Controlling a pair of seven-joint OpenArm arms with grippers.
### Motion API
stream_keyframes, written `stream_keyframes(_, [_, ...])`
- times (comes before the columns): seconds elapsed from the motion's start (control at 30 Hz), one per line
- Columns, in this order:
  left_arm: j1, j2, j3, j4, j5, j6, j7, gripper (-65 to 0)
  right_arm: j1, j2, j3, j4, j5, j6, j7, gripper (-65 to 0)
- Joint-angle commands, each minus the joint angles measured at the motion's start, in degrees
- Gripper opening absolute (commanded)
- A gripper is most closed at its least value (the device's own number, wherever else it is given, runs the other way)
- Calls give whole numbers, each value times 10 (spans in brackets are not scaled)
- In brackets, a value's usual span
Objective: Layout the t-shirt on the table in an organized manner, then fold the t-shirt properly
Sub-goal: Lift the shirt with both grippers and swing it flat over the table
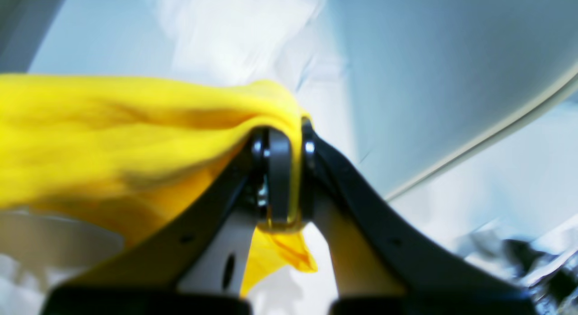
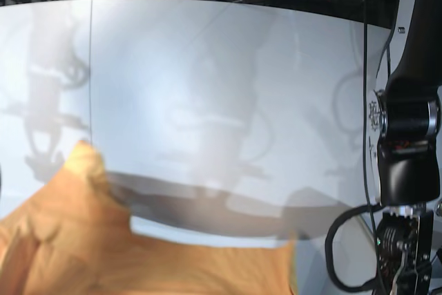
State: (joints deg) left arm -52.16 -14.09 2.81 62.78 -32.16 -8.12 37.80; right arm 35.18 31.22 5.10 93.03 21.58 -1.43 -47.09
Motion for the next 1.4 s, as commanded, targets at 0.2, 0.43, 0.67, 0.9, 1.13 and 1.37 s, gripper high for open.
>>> stream_keyframes(0.2, [-21, -3, 0, 57, -5, -1, -7, -650, 0, 43, 7, 30, -3, 0, 27, -650])
stream_keyframes(0.43, [197, -29, -1, 187, -4, -1, 17, -650, -205, -25, 81, 104, -3, 0, 27, -650])
stream_keyframes(0.67, [369, -47, -1, 192, -3, -1, 15, -650, -340, -104, 94, 78, -4, 0, 31, -650])
stream_keyframes(0.9, [372, -34, 6, 93, -3, -1, -68, -650, -256, -107, 92, -126, -7, 19, 96, -650])
stream_keyframes(1.13, [341, -19, 59, -28, -3, -1, -106, -650, -125, -107, 92, -399, -8, 90, 126, -650])
stream_keyframes(1.37, [363, -19, 66, -51, -3, -1, -158, -650, -119, -103, 91, -453, -9, 91, 193, -362])
